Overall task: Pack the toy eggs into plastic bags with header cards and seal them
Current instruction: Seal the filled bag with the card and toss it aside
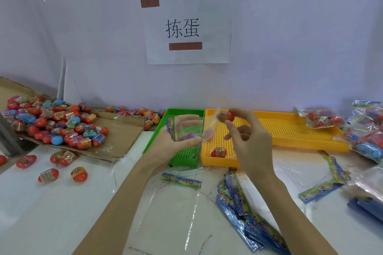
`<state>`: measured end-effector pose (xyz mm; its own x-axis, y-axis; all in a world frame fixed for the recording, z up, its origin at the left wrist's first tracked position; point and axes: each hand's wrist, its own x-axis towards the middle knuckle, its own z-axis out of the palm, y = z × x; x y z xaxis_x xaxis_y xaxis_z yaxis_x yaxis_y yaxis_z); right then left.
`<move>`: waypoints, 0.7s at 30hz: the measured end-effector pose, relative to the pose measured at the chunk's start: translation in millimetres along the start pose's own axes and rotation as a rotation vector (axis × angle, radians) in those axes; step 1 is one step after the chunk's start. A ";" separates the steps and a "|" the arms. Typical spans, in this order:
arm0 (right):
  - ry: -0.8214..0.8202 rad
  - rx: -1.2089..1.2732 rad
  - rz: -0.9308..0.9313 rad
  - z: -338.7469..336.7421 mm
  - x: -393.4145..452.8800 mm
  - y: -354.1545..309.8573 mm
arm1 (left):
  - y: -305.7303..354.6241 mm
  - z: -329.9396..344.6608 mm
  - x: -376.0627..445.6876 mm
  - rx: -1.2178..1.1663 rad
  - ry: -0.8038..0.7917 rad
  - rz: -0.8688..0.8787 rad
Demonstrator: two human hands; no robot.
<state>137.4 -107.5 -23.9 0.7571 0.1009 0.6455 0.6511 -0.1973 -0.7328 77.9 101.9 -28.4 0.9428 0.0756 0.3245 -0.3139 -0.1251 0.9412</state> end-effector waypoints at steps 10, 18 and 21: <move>0.123 0.347 0.194 2.2 0.8 -8.6 | -3.9 0.4 0.9 0.035 0.092 0.038; -0.010 0.483 0.329 7.3 -1.1 -3.7 | 0.7 6.4 0.4 -0.131 0.133 -0.014; -0.033 0.490 0.309 8.0 -2.4 -2.4 | 2.6 4.3 -1.2 -0.215 0.108 -0.045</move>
<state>134.5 -99.5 -25.4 0.9119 0.1428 0.3849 0.3427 0.2515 -0.9052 76.5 97.2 -26.8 0.9428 0.1827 0.2788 -0.2990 0.0939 0.9496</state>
